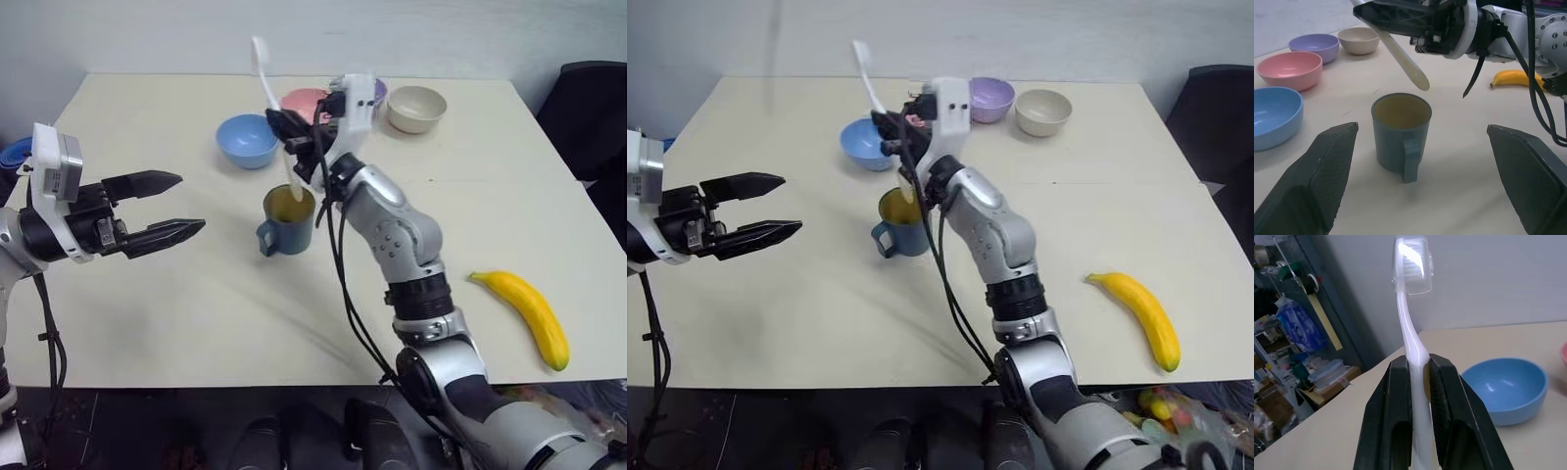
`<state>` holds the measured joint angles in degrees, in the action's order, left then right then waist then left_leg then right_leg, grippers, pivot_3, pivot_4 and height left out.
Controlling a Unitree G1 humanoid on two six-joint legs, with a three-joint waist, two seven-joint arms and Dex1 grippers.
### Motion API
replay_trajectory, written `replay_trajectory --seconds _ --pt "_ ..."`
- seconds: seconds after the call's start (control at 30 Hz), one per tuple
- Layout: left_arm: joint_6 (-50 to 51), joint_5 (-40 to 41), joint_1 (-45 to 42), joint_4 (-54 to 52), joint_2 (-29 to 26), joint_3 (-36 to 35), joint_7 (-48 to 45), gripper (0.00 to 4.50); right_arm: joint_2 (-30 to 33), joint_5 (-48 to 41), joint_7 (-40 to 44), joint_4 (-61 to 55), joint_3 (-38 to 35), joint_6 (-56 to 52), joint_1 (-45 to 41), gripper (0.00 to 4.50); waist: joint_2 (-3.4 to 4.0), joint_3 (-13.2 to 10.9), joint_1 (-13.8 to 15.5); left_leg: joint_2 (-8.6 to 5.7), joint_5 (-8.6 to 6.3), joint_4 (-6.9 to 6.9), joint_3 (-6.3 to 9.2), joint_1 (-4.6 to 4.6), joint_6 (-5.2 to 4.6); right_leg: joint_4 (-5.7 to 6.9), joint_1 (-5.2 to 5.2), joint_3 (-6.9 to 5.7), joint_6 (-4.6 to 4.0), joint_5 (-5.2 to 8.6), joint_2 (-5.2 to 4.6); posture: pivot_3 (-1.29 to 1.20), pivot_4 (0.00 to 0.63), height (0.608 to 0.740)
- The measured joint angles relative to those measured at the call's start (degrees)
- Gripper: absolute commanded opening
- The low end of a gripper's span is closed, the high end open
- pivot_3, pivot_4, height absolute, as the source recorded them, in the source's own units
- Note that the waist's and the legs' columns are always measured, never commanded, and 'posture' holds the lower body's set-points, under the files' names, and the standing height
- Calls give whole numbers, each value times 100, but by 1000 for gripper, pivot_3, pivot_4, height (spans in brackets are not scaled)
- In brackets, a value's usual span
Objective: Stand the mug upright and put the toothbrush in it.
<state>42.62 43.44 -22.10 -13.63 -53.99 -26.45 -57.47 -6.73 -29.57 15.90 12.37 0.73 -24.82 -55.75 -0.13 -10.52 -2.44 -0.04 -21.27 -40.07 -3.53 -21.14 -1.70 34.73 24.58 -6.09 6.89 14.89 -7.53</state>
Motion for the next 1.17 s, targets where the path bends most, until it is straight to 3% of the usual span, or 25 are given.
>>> replay_trajectory --seconds 0.13,0.27,0.47,0.57,0.77,0.83,0.9,0.93,1.03,1.17 --pt "45 56 2 -143 -3 -2 91 4500 -295 409 225 729 172 668 -18 187 1 -1 -84 -7 0 1 0 3 5 4 0 0 -6 3 4 0 150 740" --pt "75 140 0 -162 -19 1 168 4500 -280 616 434 996 160 995 19 1489 4 -2 -101 -2 0 3 5 3 10 6 3 -1 -11 6 6 0 150 740" --pt "55 150 -61 -59 -117 12 150 4500 29 451 735 -329 250 421 940 3480 4 -3 -83 3 -1 2 11 1 11 8 2 -3 -11 6 3 0 150 740" --pt "33 147 -139 117 -121 51 117 4500 636 52 950 -1259 211 -304 1212 3480 5 -3 -55 4 -1 -1 11 -1 11 6 0 -2 -11 6 2 0 150 740" --pt "-147 86 -211 713 -360 65 -235 4500 3288 -1430 2324 -2593 -646 -2097 1279 3480 4 -3 82 6 -2 -2 -5 -1 10 -9 -2 -3 -11 6 3 0 150 740" --pt "-211 61 -225 843 -489 104 -457 4500 4313 -1701 3189 -2653 -634 -2428 1322 3480 9 -7 88 6 -2 -2 -16 -4 10 -14 1 -4 -11 7 3 0 150 740" --pt "-354 -43 -86 1044 -880 111 -889 4500 5926 -1437 4538 -2536 -494 -2239 1742 3480 11 -9 113 -9 -6 6 -30 -6 1 -28 2 -6 -11 8 4 0 150 740" --pt "-430 -131 6 1196 -1051 64 -1063 4500 6400 -1208 4950 -2349 -471 -2103 1894 3480 9 -8 108 -8 -9 8 -34 -2 -2 -32 -1 -5 -10 8 5 0 150 740" --pt "-785 -440 172 1616 -1507 58 -1655 4500 6968 -832 5641 -1791 -425 -1773 2056 3480 8 -8 49 -5 -10 5 -57 9 -4 -29 1 3 -6 5 2 0 150 740" --pt "-1127 -638 31 1809 -1637 145 -1890 4500 6826 -755 5689 -1645 -458 -1638 2059 3480 16 -12 70 23 -9 2 -59 12 0 -8 11 8 -9 6 -1 0 150 740"
